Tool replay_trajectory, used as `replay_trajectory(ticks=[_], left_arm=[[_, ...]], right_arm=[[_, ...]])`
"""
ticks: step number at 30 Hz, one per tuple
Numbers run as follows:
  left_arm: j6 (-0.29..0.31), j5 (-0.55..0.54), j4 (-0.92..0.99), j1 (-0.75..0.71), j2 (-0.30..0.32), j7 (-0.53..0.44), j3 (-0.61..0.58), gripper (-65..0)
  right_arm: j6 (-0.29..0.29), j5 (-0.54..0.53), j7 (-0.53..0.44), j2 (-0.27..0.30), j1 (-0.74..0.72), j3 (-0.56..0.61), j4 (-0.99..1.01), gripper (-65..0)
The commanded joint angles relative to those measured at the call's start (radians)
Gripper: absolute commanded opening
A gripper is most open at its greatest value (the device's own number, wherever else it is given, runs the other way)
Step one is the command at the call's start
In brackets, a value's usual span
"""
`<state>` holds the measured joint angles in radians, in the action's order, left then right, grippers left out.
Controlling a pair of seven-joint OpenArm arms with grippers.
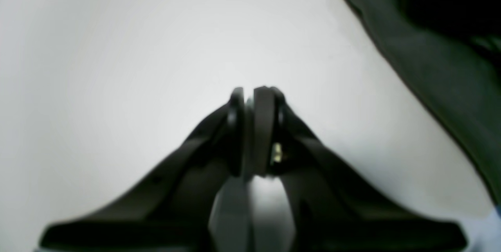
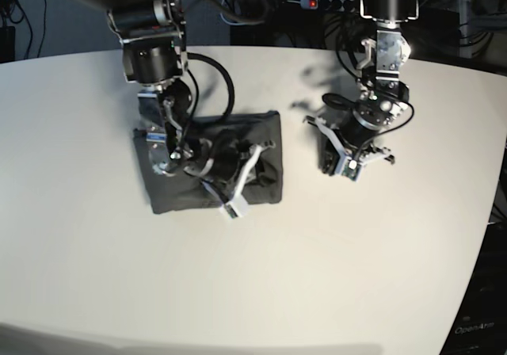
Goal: Fold the T-shirt properly
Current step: 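Press and smooth the folded grey shirt flat with the right gripper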
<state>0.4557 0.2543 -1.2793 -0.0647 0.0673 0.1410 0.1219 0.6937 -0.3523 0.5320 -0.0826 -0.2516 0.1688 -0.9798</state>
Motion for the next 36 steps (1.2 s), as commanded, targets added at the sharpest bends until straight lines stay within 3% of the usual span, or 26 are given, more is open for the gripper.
replay_trajectory(ticks=[1,7,13,18,22,25,36], left_arm=[[0.008,0.044,0.007,-0.014,0.006,0.091,0.000,-60.2],[0.008,0.044,0.007,-0.014,0.006,0.091,0.000,-60.2],[0.008,0.040,0.007,-0.014,0.006,0.091,0.000,-60.2],[0.008,0.040,0.007,-0.020,0.006,0.090,0.000,-60.2],[0.008,0.040,0.007,-0.027,0.006,0.090,0.000,-60.2],[0.008,0.040,0.005,-0.027,0.004,0.090,0.000,-60.2],[0.008,0.044,0.005,-0.025,0.004,0.090,0.000,-60.2]], right_arm=[[0.004,-0.009,-0.002,0.004,-0.025,-0.001,0.000,-64.3],[0.004,-0.009,0.106,0.007,0.002,-0.007,-0.173,-64.3],[0.004,-0.009,0.330,0.002,0.033,-0.010,-0.532,-64.3],[0.004,-0.006,0.412,0.039,0.050,-0.084,-0.652,-64.3],[0.004,-0.008,0.396,0.096,0.077,-0.176,-0.623,-64.3],[0.004,-0.009,0.327,0.119,0.099,-0.199,-0.568,-64.3],[0.004,-0.009,0.050,0.119,0.102,-0.203,-0.130,-64.3]])
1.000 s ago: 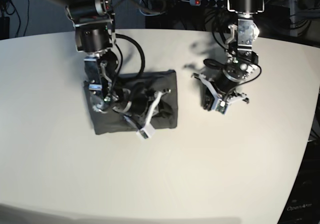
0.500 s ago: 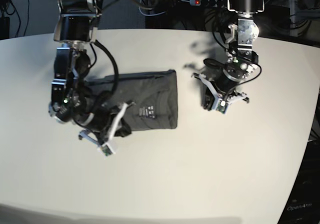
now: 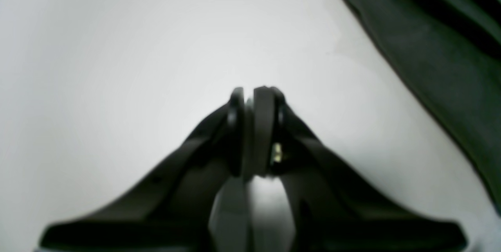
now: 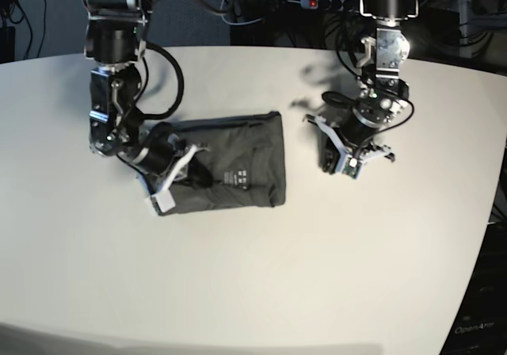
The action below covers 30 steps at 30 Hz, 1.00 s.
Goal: Fold the T-shirt properly
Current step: 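Press and smooth the folded grey shirt flat with the right gripper, then move both grippers to opposite sides of the folded shirt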
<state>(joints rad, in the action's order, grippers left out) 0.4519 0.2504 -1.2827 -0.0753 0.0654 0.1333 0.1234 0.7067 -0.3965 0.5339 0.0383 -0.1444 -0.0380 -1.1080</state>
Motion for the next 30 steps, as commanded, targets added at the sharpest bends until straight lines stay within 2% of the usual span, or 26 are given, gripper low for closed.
replay_trajectory(ticks=[1,5,9,13,15,18,22,27,30], left_arm=[[0.012,0.048,0.008,-0.014,0.006,0.098,-0.001,-60.2],[0.012,0.048,0.007,-0.016,0.007,0.098,-0.001,-60.2],[0.012,0.048,0.002,-0.016,0.007,0.099,-0.001,-60.2],[0.012,0.039,-0.002,-0.028,0.006,0.093,-0.001,-60.3],[0.012,0.016,-0.042,-0.060,-0.003,0.042,0.000,-60.3],[0.003,-0.053,-0.145,-0.171,-0.005,-0.080,0.000,-60.3],[0.009,-0.118,-0.209,-0.246,-0.009,-0.113,0.017,-60.3],[0.020,-0.178,-0.220,-0.288,-0.009,-0.114,0.008,-60.3],[0.098,-0.237,-0.234,-0.309,-0.011,-0.110,-0.020,-60.3]], right_arm=[[-0.009,0.035,0.030,-0.002,-0.007,0.003,0.027,-64.3],[-0.009,0.035,0.041,-0.004,-0.002,0.007,-0.005,-64.3],[-0.009,0.035,0.182,-0.013,0.012,0.002,-0.200,-64.3],[-0.009,0.035,0.351,-0.013,0.025,0.000,-0.476,-64.3],[-0.009,0.038,0.426,-0.005,0.025,0.008,-0.597,-64.3],[-0.009,0.040,0.501,0.054,0.029,0.023,-0.717,-64.3],[-0.009,0.060,0.495,0.136,0.055,0.025,-0.706,-64.3],[-0.009,0.230,0.407,0.174,0.104,0.025,-0.682,-63.5],[-0.009,0.341,0.384,0.168,0.124,0.020,-0.682,-60.5]])
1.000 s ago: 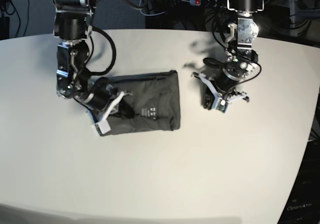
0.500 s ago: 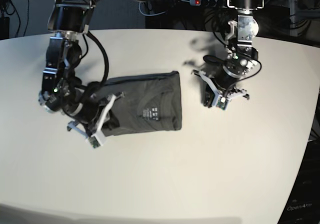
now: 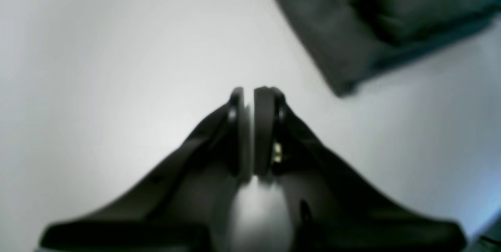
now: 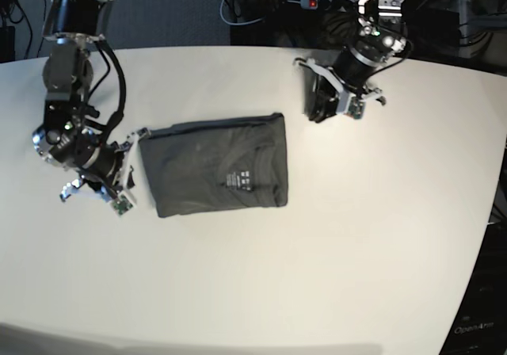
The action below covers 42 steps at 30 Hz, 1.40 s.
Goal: Fold the T-shirt properly
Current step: 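Move both grippers to opposite sides of the folded shirt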
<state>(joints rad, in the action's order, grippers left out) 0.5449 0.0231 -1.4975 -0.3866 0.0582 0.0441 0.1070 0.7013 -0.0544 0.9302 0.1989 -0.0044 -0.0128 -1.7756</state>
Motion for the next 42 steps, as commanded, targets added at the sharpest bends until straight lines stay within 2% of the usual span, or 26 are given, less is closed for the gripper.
replay_trajectory(ticks=[1,5,8,11,14,16,20,23,28,42], left_arm=[[0.017,-0.025,-0.019,-0.005,-0.004,-0.020,-0.014,-60.3],[0.020,-0.044,-0.047,-0.035,-0.005,-0.022,-0.045,-60.1],[0.020,-0.045,-0.050,-0.035,-0.019,-0.016,-0.059,-59.8],[0.020,-0.036,-0.042,-0.033,-0.053,-0.014,-0.051,-57.7],[0.020,-0.035,-0.027,-0.031,-0.057,-0.014,-0.054,-48.2],[0.020,-0.035,-0.016,-0.030,-0.056,-0.017,-0.057,-44.5],[0.020,-0.035,-0.004,-0.030,-0.053,-0.020,-0.053,-45.5],[0.020,-0.035,-0.004,-0.033,-0.053,-0.022,-0.051,-45.5],[0.020,-0.035,0.022,-0.028,-0.051,-0.022,-0.051,-45.5],[0.020,-0.035,0.162,0.143,-0.030,-0.014,-0.049,-45.5]], right_arm=[[-0.003,0.020,-0.018,0.007,-0.013,-0.002,-0.014,-57.5],[-0.003,0.067,-0.026,-0.002,0.002,-0.006,-0.017,-41.9],[-0.003,0.081,-0.043,-0.002,0.011,-0.003,-0.017,-36.9],[-0.003,0.081,-0.059,0.001,0.014,-0.005,-0.010,-36.9],[-0.003,0.081,-0.070,0.003,0.008,-0.006,0.070,-37.3],[-0.003,0.081,-0.112,0.004,0.007,-0.006,0.128,-37.6],[-0.003,0.081,-0.210,0.003,0.017,-0.009,0.211,-37.9],[-0.003,0.081,-0.239,0.004,0.013,-0.009,0.256,-37.9],[-0.003,0.081,-0.253,0.003,0.019,-0.036,0.263,-37.9],[-0.003,0.080,-0.251,-0.019,0.097,-0.039,0.259,-37.9]])
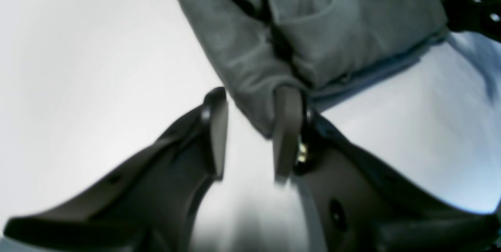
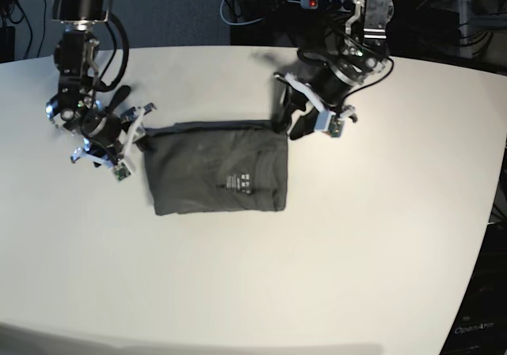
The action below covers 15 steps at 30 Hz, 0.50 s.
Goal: Fold the T-shirt properly
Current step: 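Move both grippers to opposite sides of the folded shirt, then push the shirt's side with the left gripper, rotating the bundle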
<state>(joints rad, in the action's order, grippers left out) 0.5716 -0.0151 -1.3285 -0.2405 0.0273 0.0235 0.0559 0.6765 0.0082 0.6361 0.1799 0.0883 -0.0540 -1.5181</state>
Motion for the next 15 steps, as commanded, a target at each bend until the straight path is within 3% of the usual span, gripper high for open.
replay_trajectory(ticks=[1,11,15], left_arm=[[-0.006,0.004,-0.007,0.003,0.001,0.006,0.002,-45.5],[-0.008,0.008,0.034,0.091,0.003,0.010,0.002,-45.5],[-0.008,0.105,0.096,0.155,-0.005,0.010,0.002,-45.5]], right_arm=[[0.022,0.017,0.043,-0.001,0.005,0.003,0.001,-37.9],[0.022,0.013,0.044,-0.033,0.037,0.010,0.004,-37.9],[0.022,0.013,0.043,-0.044,0.060,0.010,0.001,-37.9]])
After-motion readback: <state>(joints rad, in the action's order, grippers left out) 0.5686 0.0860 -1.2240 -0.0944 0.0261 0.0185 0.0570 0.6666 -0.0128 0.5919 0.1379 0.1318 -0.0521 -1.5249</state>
